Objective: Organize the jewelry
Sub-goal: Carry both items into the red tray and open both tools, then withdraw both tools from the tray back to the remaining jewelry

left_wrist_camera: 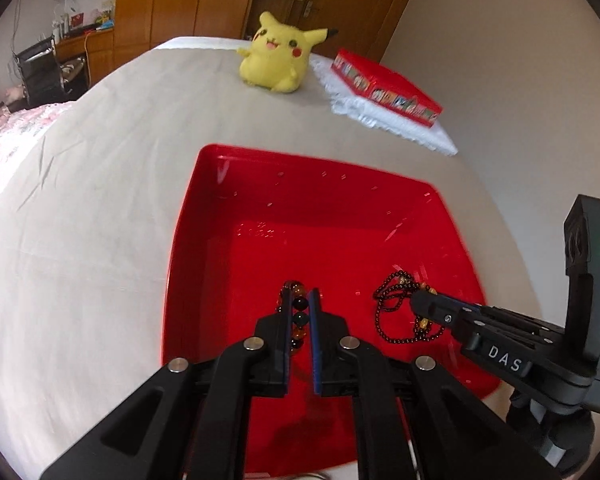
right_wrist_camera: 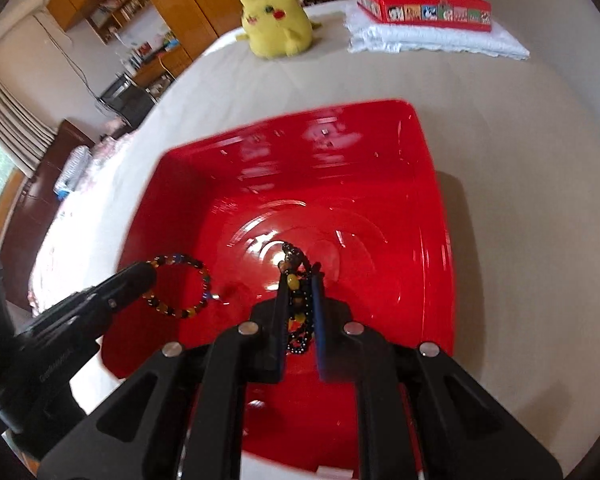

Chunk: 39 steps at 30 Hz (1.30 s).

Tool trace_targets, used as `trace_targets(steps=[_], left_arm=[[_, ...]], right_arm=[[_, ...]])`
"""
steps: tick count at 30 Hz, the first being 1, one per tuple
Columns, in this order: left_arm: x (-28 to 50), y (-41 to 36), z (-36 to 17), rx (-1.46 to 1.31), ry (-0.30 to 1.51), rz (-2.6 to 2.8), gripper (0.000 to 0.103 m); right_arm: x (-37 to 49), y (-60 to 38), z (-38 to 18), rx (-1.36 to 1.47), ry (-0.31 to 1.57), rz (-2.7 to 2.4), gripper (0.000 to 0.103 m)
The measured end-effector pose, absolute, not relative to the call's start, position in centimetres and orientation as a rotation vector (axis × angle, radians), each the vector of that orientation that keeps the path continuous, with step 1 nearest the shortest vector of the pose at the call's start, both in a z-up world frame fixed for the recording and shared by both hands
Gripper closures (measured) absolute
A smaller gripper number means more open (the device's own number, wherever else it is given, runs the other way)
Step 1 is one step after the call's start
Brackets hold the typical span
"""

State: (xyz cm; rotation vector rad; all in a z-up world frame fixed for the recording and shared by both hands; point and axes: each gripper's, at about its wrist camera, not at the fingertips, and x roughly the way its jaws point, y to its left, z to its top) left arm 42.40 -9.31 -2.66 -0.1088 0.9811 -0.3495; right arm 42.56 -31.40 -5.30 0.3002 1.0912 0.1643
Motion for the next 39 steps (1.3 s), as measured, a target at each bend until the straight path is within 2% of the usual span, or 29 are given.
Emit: trace_targets(steps=[4,5,6,8,9,15,18,24,29,30,32,39], left_arm=[[42.7,-9.1,-3.4,-0.105,0.996,-0.338,0.096],[42.8,-9.1,-3.5,-0.102,1.003,-0.334,0.095],[42.9,-9.1,-3.5,-0.101,1.009,-0.33,0.093],[42.8,-8.8,-3.5,-0.106,1.015,-0.33,0.074],[42.7,-8.7,-3.4,-0.108,1.012,-0.326,0.074],[41.3,-7.8,-1.9,-0.101,0.999,-0.317,0.072],[40.2,-7.6,-0.8,-0.056,0.977,-0.273,0.064],[37.4,-7.6,1.3,-0.013,0.984,-0.274,0.063],[34.1,-7.2,1.0,-0.002,1.064,-0.314,0.061],[33.2,-7.1,0.9,0.017,1.064,-0.312,0.06],[31.7,-7.1,0.3,0.037,1.066,-0.297,0.05],[28.5,-8.1,-3.1,0.082,1.125,-0.29,0.038]], right_arm=[[42.6,-31.0,-6.1,0.287,1.108,0.167,0.093],[42.6,-30.9,-6.0,0.279,1.1,0.163,0.087],[42.6,-31.0,-5.8,0.277,1.089,0.152,0.078],[42.2,-31.2,-5.3,0.264,1.06,0.137,0.075],[42.0,-31.2,-5.1,0.254,1.05,0.131,0.074],[41.1,-32.0,-4.2,0.282,1.038,0.14,0.074],[40.3,-32.0,-3.8,0.282,1.036,0.131,0.074],[38.8,-32.0,-2.2,0.302,1.017,0.153,0.074],[36.5,-31.9,-1.1,0.314,1.024,0.198,0.074],[35.8,-32.0,-0.8,0.315,1.023,0.201,0.074],[34.4,-32.0,-0.6,0.307,1.023,0.188,0.074],[28.7,-31.7,-2.3,0.306,1.096,0.205,0.074]])
